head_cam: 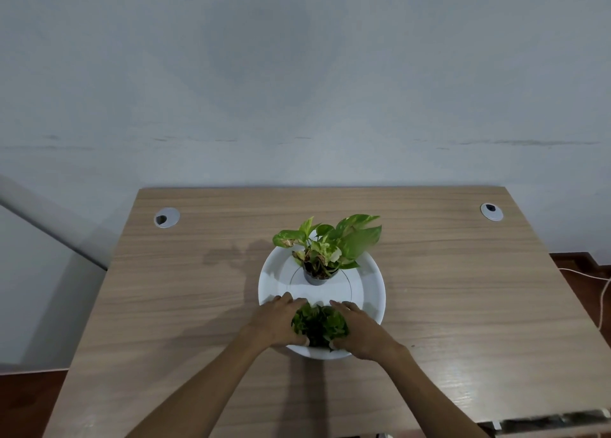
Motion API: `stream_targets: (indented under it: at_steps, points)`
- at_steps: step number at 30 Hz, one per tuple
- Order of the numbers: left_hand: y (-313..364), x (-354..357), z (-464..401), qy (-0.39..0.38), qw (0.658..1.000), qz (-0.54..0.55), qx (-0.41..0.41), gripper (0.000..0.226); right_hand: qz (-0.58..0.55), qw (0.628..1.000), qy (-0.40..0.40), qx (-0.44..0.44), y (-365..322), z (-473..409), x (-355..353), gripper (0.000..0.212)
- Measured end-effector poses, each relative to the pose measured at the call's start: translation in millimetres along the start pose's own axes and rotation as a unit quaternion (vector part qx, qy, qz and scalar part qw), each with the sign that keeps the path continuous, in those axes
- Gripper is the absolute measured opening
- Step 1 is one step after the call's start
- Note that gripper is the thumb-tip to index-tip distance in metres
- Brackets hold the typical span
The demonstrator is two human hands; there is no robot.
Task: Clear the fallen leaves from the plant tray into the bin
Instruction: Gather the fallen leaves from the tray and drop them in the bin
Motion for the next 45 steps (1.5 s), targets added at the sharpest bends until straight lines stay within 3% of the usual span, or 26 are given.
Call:
stream_targets:
  at_steps: [6,12,15,22,31,45]
  points:
    - [7,18,-5,0.002,1.0,0.03,-0.006,0.098,0.008,1.0,0.02,0.0,-16,-8,14,0.094]
    - [6,32,-7,0.024,0.996,0.084,-0.015,0.068,0.001,0.995,0.1,-0.005,-34,-6,29,0.061]
    - [5,30,-5,0.054,0.995,0.08,-0.003,0.056,0.008,0.992,0.129,-0.007,-38,-4,28,0.057]
    - [10,31,4,0.117,0.989,0.091,0.013,0.044,-0.01,0.987,0.158,-0.017,-40,0,28,0.052]
    - [9,18,5,0.136,0.981,0.134,0.01,0.023,-0.032,0.991,0.133,-0.006,-29,-3,7,0.015]
    - [5,-35,8,0.158,0.962,0.216,0.045,0.025,-0.053,0.979,0.196,-0.017,-24,13,-60,0.009]
Point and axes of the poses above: each hand's wrist, its own z-axis away from the middle knuckle, its own x-axis out of the palm, y = z × x, the point moved 10 cm from there along -z, towards the middle knuckle, and after that the axes turned 9 degrees about z, right-handed, at the moved point
